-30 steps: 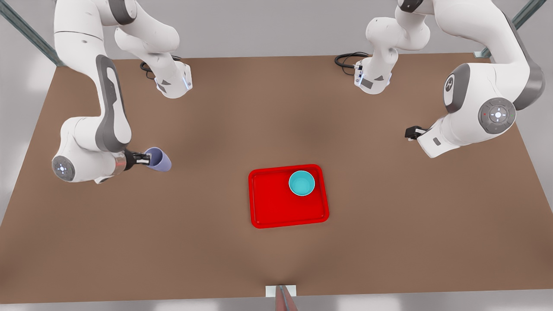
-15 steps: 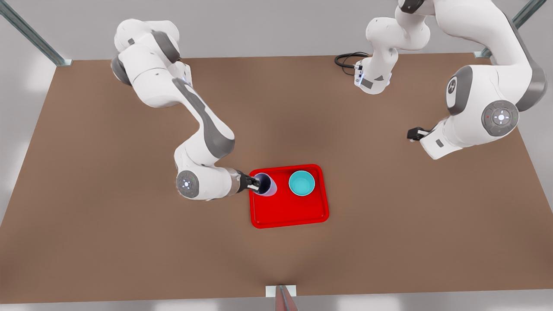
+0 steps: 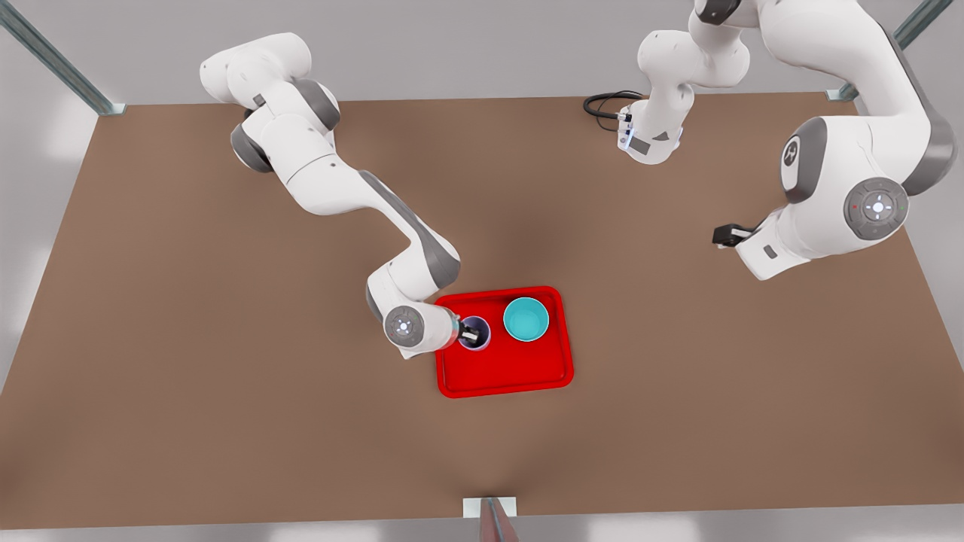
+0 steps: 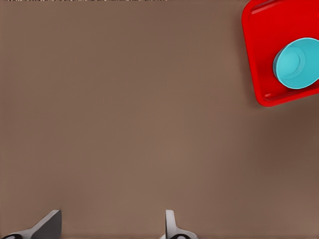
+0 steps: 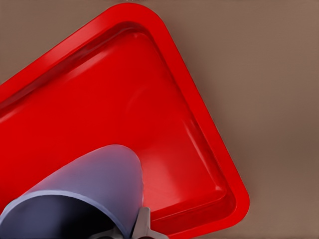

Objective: Place the bowl on the tray with the left arm and the cup on the tray with the right arm

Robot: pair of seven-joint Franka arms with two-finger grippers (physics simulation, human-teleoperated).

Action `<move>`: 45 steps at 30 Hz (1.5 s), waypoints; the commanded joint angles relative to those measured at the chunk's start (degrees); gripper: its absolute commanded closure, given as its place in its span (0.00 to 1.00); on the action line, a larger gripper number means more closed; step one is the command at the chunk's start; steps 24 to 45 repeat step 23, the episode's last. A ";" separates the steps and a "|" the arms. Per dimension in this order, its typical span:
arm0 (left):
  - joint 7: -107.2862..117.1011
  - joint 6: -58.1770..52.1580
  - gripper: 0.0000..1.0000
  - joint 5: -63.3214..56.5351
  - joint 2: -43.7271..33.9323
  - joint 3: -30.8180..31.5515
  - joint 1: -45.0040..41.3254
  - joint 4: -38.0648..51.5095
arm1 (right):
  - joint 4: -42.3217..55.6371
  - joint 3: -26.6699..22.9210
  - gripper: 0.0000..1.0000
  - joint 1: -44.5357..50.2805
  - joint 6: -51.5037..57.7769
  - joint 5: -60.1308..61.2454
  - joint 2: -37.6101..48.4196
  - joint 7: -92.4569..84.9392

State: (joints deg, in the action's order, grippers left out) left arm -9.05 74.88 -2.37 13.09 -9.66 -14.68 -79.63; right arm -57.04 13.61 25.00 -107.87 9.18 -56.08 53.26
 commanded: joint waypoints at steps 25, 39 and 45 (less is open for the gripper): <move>0.79 0.26 0.00 1.14 0.71 0.08 0.01 0.44 | -34.80 -14.67 0.00 -25.44 12.33 -4.87 49.75 -49.65; 0.79 0.26 0.00 1.14 0.71 0.08 0.01 0.44 | -34.80 -14.67 0.00 -25.44 12.33 -4.87 49.75 -49.65; 0.79 0.26 0.00 1.14 0.71 0.08 0.01 0.44 | -34.80 -14.67 0.00 -25.44 12.33 -4.87 49.75 -49.65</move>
